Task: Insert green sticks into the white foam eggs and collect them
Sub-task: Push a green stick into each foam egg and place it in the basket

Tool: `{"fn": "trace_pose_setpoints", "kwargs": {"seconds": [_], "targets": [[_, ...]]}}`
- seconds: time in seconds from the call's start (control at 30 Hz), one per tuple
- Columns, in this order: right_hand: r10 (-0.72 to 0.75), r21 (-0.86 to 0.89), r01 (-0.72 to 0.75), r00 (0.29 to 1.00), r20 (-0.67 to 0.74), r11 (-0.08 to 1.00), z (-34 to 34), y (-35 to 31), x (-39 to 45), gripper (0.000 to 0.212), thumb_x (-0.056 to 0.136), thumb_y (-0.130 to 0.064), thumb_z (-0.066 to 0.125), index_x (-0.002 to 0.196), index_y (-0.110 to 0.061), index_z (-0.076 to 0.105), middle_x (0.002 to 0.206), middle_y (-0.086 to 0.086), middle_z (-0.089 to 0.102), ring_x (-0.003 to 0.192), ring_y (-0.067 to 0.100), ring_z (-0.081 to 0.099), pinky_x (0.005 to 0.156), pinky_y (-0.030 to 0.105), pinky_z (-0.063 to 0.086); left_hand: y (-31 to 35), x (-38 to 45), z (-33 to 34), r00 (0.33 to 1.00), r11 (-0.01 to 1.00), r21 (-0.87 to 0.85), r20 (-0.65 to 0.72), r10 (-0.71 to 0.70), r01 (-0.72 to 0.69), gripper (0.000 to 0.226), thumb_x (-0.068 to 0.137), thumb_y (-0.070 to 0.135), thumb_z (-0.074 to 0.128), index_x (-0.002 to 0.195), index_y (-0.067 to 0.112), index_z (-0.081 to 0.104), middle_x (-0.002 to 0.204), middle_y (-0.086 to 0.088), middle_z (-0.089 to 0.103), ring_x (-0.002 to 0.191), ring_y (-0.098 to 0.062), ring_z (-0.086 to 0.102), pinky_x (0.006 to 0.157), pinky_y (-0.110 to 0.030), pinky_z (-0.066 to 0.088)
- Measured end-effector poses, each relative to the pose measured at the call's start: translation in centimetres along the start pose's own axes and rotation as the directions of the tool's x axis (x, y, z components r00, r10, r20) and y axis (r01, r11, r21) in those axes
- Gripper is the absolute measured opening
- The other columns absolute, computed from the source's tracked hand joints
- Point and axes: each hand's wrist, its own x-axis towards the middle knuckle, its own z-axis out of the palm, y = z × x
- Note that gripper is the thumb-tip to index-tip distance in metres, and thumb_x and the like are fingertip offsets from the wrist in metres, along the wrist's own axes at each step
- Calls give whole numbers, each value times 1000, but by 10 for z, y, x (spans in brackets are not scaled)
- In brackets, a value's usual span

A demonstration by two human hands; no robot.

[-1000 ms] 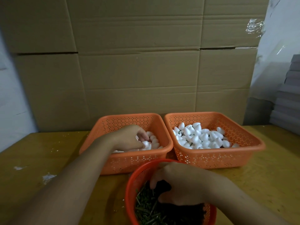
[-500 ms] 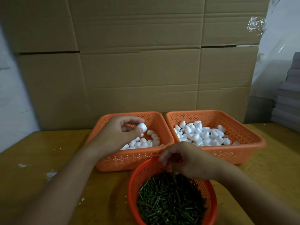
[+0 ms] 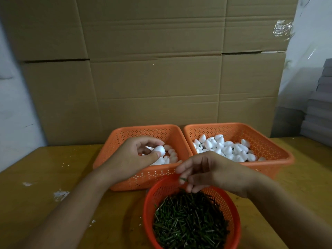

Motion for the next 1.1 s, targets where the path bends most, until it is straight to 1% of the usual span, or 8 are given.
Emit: {"fn": "trace_pose_setpoints", "kwargs": {"seconds": [0.1,0.2,0.3,0.43,0.57,0.73,0.9,1.1], "targets": [[-17,209,29,998,-59,978,-2,1,1,25,87,6,65,110,-2,71,95,12,71,81,17,70,70,22,57,0,0,0,1000,1000,-11,-14,-18,18,23,91,15,72,111,26,71,109,19,73,92,-2,70,76,-15,53],[-16,425,64,993,-116,903,-1,-2,3,22,78,-1,69,97,-9,78,93,8,74,78,16,73,67,20,59,1,0,1,999,999,-18,-18,-26,26,23,90,14,73,109,28,72,108,17,73,92,-4,70,76,-18,55],[-2,513,96,983,-182,853,2,-5,5,15,76,-5,69,82,-13,80,92,5,76,75,16,74,64,19,59,1,0,2,999,999,-32,-21,-31,30,23,90,13,74,107,28,72,109,15,73,94,-6,71,80,-25,59],[16,501,102,974,-227,860,5,-6,7,14,77,-9,68,91,-6,69,87,14,73,72,19,74,62,23,61,2,-2,2,999,998,-54,-6,-42,42,24,89,11,75,106,29,71,107,14,73,95,-9,72,85,-35,59],[13,483,103,973,-231,870,6,-5,6,15,76,-9,69,89,-11,75,86,16,72,69,19,73,59,23,60,4,-2,4,999,996,-72,-1,-44,44,35,88,9,76,113,33,70,110,19,72,99,-5,71,90,-30,58],[-3,424,92,979,-205,901,7,-7,5,13,77,-11,70,85,-18,78,87,13,72,71,20,72,60,24,59,6,-2,5,998,991,-125,-3,-57,56,31,86,1,76,109,20,71,104,2,77,100,-12,73,89,-34,59],[-19,379,86,984,-177,921,8,-8,5,12,80,-14,69,81,-23,78,91,11,74,74,18,73,62,23,59,5,-2,5,1000,985,-173,2,24,-24,30,81,-15,72,97,9,67,104,1,74,103,-17,72,82,-22,57],[-24,367,87,984,-174,926,8,-7,5,11,81,-14,69,82,-22,77,94,13,74,74,18,72,63,23,59,3,-1,4,999,984,-173,-1,47,-46,30,83,-4,77,100,20,71,107,2,73,101,-15,72,83,-25,58]]}}
